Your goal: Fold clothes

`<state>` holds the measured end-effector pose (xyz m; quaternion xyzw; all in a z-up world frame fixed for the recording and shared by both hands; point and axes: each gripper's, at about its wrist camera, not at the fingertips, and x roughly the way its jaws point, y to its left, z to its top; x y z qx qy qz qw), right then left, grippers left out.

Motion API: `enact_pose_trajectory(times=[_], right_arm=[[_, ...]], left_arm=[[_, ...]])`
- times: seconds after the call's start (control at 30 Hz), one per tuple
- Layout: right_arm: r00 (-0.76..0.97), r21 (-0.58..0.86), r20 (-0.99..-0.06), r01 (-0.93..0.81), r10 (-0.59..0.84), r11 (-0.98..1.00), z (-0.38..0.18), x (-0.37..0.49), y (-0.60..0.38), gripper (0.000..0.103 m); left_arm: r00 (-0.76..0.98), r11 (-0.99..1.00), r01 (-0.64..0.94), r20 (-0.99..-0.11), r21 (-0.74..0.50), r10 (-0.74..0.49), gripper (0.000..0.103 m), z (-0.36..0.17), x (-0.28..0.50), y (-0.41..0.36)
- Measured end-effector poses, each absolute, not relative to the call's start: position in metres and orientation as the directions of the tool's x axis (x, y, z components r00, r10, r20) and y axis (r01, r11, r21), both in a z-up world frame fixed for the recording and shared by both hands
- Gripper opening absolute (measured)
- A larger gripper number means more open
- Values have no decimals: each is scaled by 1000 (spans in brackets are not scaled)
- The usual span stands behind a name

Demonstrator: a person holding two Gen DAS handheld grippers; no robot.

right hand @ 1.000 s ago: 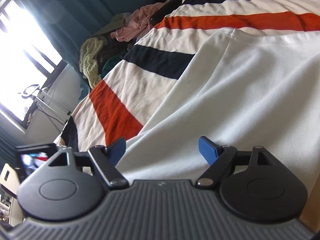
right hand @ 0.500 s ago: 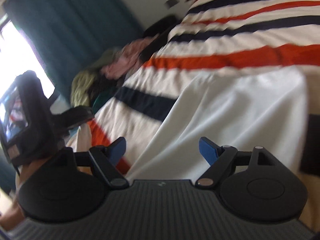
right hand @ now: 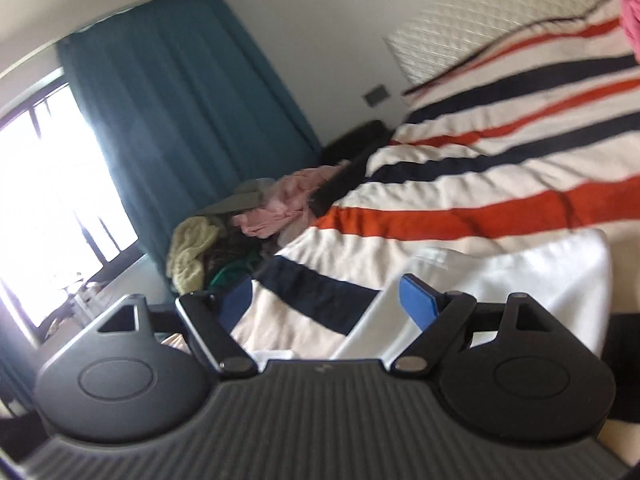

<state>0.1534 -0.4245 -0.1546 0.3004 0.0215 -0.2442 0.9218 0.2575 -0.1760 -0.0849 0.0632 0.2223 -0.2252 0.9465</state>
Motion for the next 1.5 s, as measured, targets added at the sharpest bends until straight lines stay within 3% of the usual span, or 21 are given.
enact_pose_trajectory(times=[0.23, 0.43, 0.5, 0.8, 0.93, 1.07, 1.17, 1.2, 1.23, 1.33, 1.4, 1.5], right_arm=[[928, 497, -286, 355, -237, 792, -157, 177, -401, 83], [923, 538, -369, 308, -109, 785, -164, 187, -387, 82], [917, 556, -393, 298, -71, 776, -166, 190, -383, 78], [901, 790, -424, 319, 91, 523, -191, 248, -431, 78], [892, 793, -441, 337, 99, 507, -210, 309, -449, 78], [842, 726, -525, 367, 125, 581, -230, 365, -449, 78], [854, 703, -512, 355, 92, 616, -229, 381, -442, 78], [857, 699, -508, 353, 84, 622, -228, 386, -441, 72], [857, 697, -509, 357, 79, 621, -227, 390, -442, 53], [862, 692, -499, 336, 87, 639, -216, 402, -448, 25], [868, 661, -492, 315, 75, 681, -202, 410, -449, 12], [898, 643, -439, 288, 34, 710, -170, 416, -455, 9]], left_arm=[[888, 979, 202, -426, 30, -171, 80, -56, 162, -34], [897, 975, 201, -381, -94, -222, 81, -40, 138, 7], [895, 969, 231, -371, -91, -248, 81, -36, 132, 15], [894, 949, 303, -317, -91, -316, 82, -32, 124, 31], [895, 952, 292, -324, -93, -306, 82, -45, 134, 41], [891, 957, 265, -350, -120, -290, 82, -60, 154, 47], [877, 940, 300, -341, -164, -339, 82, -69, 162, 50], [871, 935, 308, -342, -176, -352, 82, -72, 164, 51], [869, 934, 314, -345, -169, -355, 82, -74, 166, 49], [863, 933, 331, -355, -140, -360, 82, -79, 168, 42], [860, 933, 341, -362, -120, -361, 82, -82, 168, 38], [859, 932, 346, -365, -106, -360, 82, -83, 168, 33]])
